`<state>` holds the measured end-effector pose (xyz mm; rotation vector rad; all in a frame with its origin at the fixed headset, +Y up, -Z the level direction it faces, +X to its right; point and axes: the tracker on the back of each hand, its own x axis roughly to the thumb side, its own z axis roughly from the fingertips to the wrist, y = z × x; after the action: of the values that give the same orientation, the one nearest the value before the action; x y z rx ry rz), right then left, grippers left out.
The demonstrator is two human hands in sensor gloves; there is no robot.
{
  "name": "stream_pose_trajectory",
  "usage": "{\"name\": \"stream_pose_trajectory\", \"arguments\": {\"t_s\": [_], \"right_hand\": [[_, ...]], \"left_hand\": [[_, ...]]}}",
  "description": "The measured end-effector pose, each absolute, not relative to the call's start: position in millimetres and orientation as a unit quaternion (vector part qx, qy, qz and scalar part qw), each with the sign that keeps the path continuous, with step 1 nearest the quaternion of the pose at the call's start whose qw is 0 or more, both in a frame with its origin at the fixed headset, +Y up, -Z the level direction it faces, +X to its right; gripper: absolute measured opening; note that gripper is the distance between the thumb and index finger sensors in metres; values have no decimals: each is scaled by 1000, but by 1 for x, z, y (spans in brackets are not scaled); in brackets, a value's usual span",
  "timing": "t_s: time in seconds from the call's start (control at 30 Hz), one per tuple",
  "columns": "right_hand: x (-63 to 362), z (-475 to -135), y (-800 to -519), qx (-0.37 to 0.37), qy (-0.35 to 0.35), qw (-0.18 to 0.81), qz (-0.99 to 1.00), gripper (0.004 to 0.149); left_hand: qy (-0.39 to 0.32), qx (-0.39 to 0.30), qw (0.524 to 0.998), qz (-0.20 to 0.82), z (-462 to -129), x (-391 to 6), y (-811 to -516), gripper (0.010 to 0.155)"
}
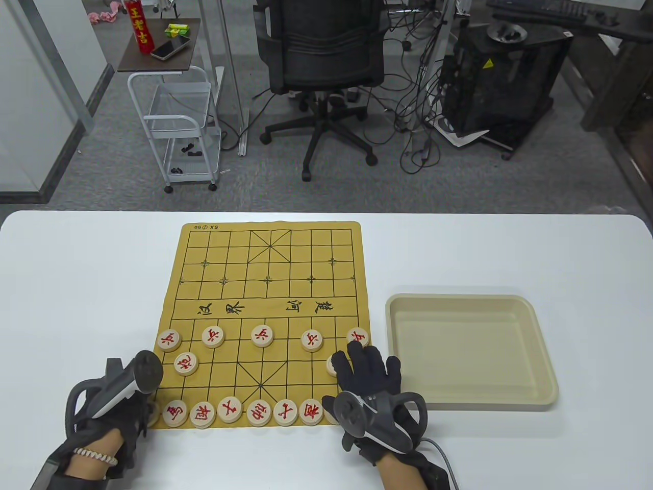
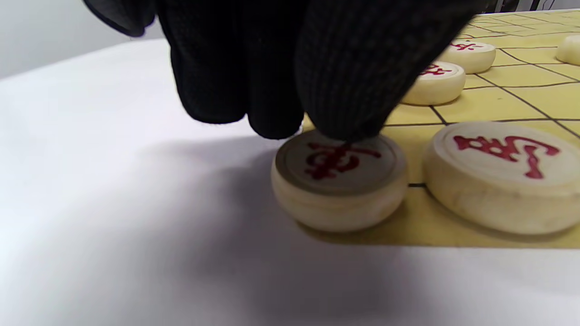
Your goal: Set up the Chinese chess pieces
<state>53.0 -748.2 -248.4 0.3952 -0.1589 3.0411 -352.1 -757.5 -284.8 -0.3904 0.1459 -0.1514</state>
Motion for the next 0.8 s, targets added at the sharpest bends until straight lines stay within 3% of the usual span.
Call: {"name": "stream_pose_trajectory", "arguments": {"t_s": [0.13, 0.33, 0.57, 0.7, 0.8], "right_hand": [[54, -249, -749, 124, -57, 38, 990, 85], [56, -248, -749, 119, -62, 45, 990, 87], [56, -247, -750, 124, -62, 45, 989, 88], [56, -247, -752, 125, -61, 40, 989, 89], [55, -247, -752, 123, -59, 44, 990, 89]], "left_hand": [[51, -139, 983, -108, -283, -324, -732, 59], [-18, -40, 999, 1, -276, -272, -707, 63], [-81, 84, 988, 104, -264, -233, -727, 82], [-77, 81, 993, 41, -255, -232, -740, 86], [-87, 90, 991, 55, -247, -237, -741, 85]]}}
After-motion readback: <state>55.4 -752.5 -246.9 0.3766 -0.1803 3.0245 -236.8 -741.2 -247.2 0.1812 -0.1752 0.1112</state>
